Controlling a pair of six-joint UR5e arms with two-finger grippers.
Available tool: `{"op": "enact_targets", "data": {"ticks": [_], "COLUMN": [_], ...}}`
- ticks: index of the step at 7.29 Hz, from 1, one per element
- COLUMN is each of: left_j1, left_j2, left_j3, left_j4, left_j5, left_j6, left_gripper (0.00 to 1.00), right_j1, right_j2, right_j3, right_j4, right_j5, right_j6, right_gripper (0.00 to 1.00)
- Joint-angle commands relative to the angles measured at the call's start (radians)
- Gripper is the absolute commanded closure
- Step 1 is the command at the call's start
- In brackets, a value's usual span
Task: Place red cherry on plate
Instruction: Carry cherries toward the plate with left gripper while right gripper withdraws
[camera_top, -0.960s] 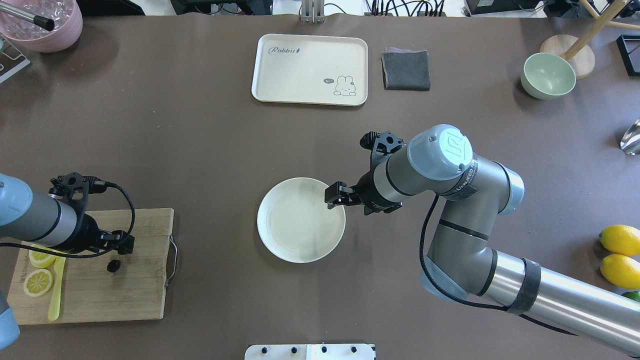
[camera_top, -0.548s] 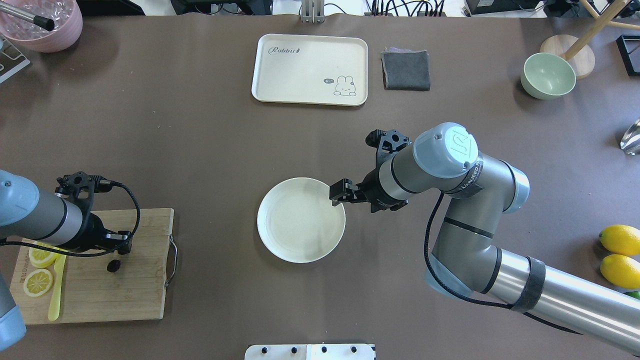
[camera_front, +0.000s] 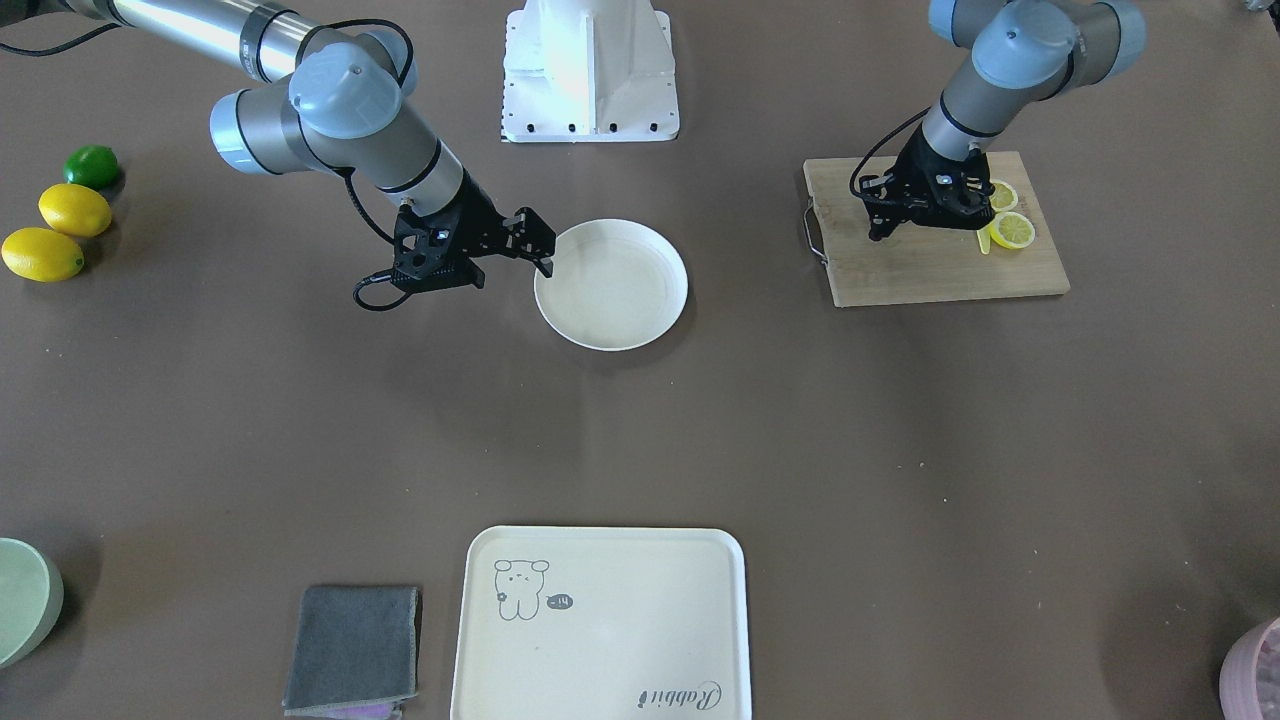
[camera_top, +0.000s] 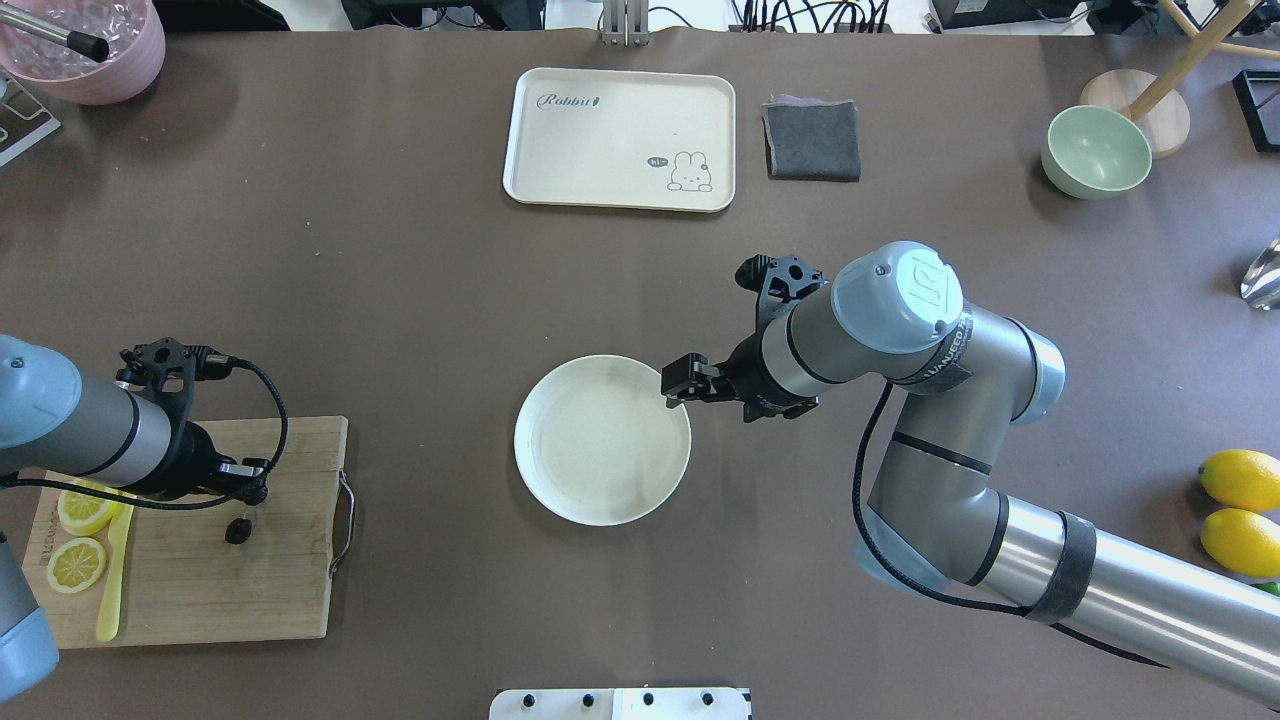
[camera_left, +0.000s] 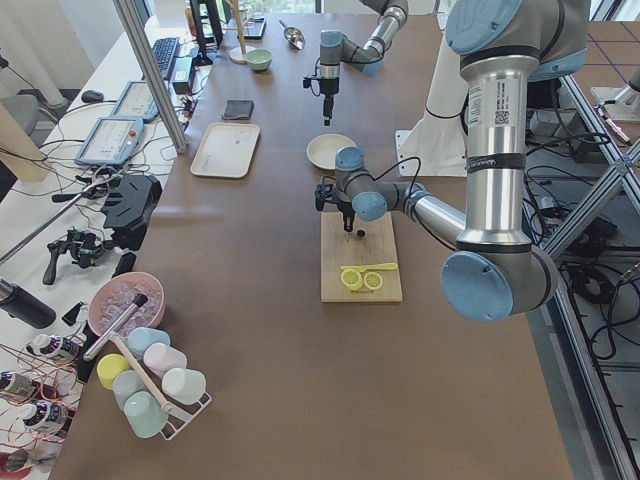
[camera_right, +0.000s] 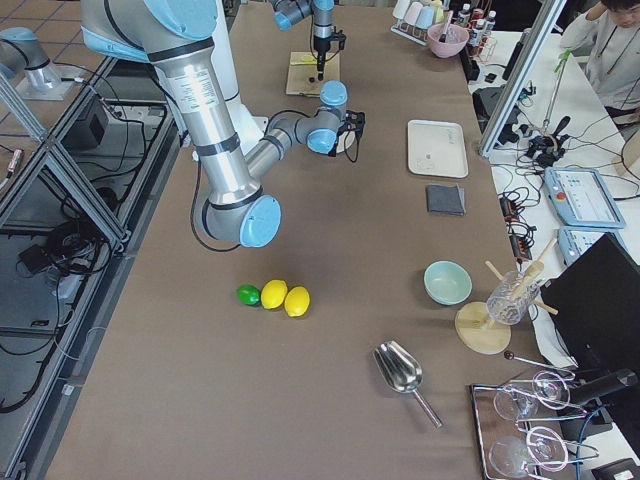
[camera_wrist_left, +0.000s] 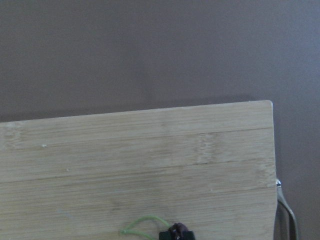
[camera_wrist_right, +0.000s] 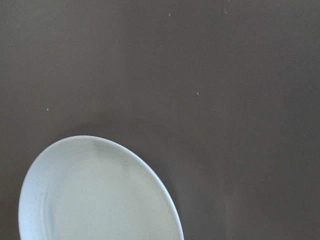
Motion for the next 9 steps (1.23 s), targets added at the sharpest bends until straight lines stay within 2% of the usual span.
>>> {"op": "enact_targets", "data": {"ticks": [1, 3, 4, 6, 7, 8, 9], "left_j1": [0.004, 0.01, 0.019, 0.059, 0.085, 0.087, 0.088], "left_j2": [-0.177, -0.415, -0.507, -0.579, -0.62, -0.632, -0.637], "left_j3": [0.023, 0.065, 0.112, 0.182, 0.214, 0.232, 0.234], "left_j4": [0.026, 0.165, 0.178, 0.174, 0.172, 0.169, 0.159], "left_j5": [-0.003, 0.0, 0.005, 0.029, 0.074, 0.076, 0.077], "left_j6": [-0.112, -0.219, -0.276, -0.307, -0.313, -0.312, -0.313], "left_gripper": [1.0, 1.0, 1.0, 1.0, 1.0, 0.74, 0.16], "right_j1": [0.061, 0.132, 0.147, 0.173, 0.185, 0.207, 0.219], "right_j2": [-0.09, -0.118, -0.132, -0.164, -0.178, -0.207, -0.234], "right_j3": [0.091, 0.092, 0.087, 0.095, 0.095, 0.099, 0.1], "right_j4": [-0.007, -0.007, -0.008, -0.007, -0.008, -0.008, -0.007], "right_j5": [0.042, 0.104, 0.107, 0.109, 0.106, 0.106, 0.107], "right_j6": [-0.008, -0.013, -0.014, -0.037, -0.06, -0.098, -0.154], "right_gripper": [0.0, 0.0, 0.0, 0.0, 0.0, 0.0, 0.0]}}
